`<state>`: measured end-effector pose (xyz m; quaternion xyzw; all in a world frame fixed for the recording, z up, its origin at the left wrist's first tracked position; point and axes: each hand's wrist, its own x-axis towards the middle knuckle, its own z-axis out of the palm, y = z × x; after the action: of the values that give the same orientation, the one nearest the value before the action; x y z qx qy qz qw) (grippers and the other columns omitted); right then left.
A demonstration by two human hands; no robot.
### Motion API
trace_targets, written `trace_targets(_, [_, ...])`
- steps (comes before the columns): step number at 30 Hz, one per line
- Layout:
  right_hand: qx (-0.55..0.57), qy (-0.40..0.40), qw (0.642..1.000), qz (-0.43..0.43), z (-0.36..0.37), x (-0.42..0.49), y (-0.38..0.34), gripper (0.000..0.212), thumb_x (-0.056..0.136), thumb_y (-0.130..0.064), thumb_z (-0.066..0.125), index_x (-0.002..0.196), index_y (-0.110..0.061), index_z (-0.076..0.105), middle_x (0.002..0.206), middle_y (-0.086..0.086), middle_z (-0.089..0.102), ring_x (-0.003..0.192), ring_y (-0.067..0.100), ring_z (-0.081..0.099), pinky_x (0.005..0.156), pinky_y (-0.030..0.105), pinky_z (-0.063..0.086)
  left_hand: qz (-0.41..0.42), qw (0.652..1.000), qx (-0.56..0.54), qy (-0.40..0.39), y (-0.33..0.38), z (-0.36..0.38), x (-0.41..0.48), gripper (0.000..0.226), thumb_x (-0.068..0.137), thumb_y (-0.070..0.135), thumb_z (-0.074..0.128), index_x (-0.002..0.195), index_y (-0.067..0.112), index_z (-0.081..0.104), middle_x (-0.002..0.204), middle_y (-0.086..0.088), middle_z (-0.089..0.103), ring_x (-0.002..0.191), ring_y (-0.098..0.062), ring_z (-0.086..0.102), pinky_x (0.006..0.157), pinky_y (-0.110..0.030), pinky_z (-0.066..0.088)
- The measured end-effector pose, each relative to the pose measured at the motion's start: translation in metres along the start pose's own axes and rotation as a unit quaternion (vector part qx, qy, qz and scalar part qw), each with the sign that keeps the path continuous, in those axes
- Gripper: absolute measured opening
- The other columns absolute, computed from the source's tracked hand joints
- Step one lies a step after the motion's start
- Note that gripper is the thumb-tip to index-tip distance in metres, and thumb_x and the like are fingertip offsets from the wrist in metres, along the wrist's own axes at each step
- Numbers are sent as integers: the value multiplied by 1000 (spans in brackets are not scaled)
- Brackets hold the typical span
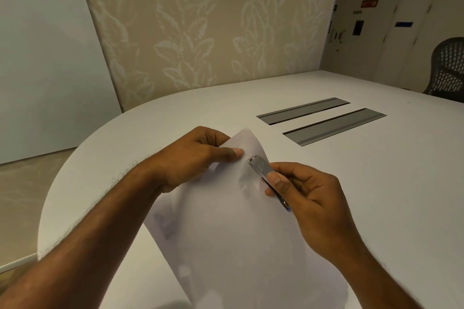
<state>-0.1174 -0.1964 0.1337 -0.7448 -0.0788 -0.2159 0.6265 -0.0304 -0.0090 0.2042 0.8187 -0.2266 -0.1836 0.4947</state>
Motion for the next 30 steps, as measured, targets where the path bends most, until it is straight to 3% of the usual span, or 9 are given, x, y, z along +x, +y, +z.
trace_targets(3, [0, -2, 1000, 7, 1, 0, 2, 25, 72, -43, 59, 92, -31, 68, 79, -11, 73, 80, 13, 70, 67, 18, 57, -7, 1000, -17, 3, -4, 3, 1, 28, 93, 25, 60, 98, 3, 76, 100, -18, 77, 90, -40, 72, 92, -57, 54])
trace_targets(6, [5, -4, 1000, 10, 3, 0, 3, 23, 75, -38, 59, 93, -28, 69, 80, -9, 73, 79, 13, 70, 70, 20, 58, -9, 999, -38, 0, -7, 5, 2, 27, 93, 23, 60, 94, 1, 76, 96, -18, 77, 79, -32, 72, 85, -50, 56])
trace_targets(10, [-12, 6, 1000, -4, 5, 2, 1, 22, 77, -37, 58, 94, -28, 69, 81, -8, 72, 78, 12, 69, 72, 18, 57, -3, 1000, -28, -6, -10, 12, 3, 29, 94, 25, 59, 97, 2, 76, 99, -19, 76, 88, -40, 72, 87, -48, 57])
trace_targets(12, [-12, 9, 1000, -1, 3, 2, 1, 23, 77, -37, 58, 95, -27, 69, 79, -9, 72, 77, 12, 69, 70, 18, 57, 10, 999, -46, 19, -11, 12, 4, 27, 93, 24, 59, 91, 4, 78, 94, -18, 77, 80, -35, 73, 82, -45, 57])
trace_targets(17, [-3, 4, 1000, 7, -1, 0, 2, 25, 74, -37, 59, 95, -27, 68, 78, -16, 72, 79, 9, 70, 69, 16, 56, 15, 995, -91, 29, -12, 5, 0, 32, 91, 20, 60, 98, -9, 70, 103, -34, 69, 83, -42, 66, 85, -53, 52])
trace_targets(23, [16, 14, 1000, 1, 3, -1, 1, 26, 73, -39, 59, 94, -28, 68, 81, -9, 73, 80, 14, 70, 73, 20, 58, 16, 994, -111, 9, -13, 7, -2, 28, 91, 19, 60, 96, -4, 74, 100, -26, 74, 79, -34, 70, 74, -37, 58])
trace_targets(30, [25, 19, 1000, 2, 5, -3, 2, 24, 73, -38, 59, 94, -30, 68, 81, -9, 74, 80, 14, 70, 73, 21, 58, 25, 994, -104, 18, -15, 10, -5, 28, 88, 26, 62, 94, 3, 77, 97, -20, 76, 80, -32, 72, 81, -44, 57])
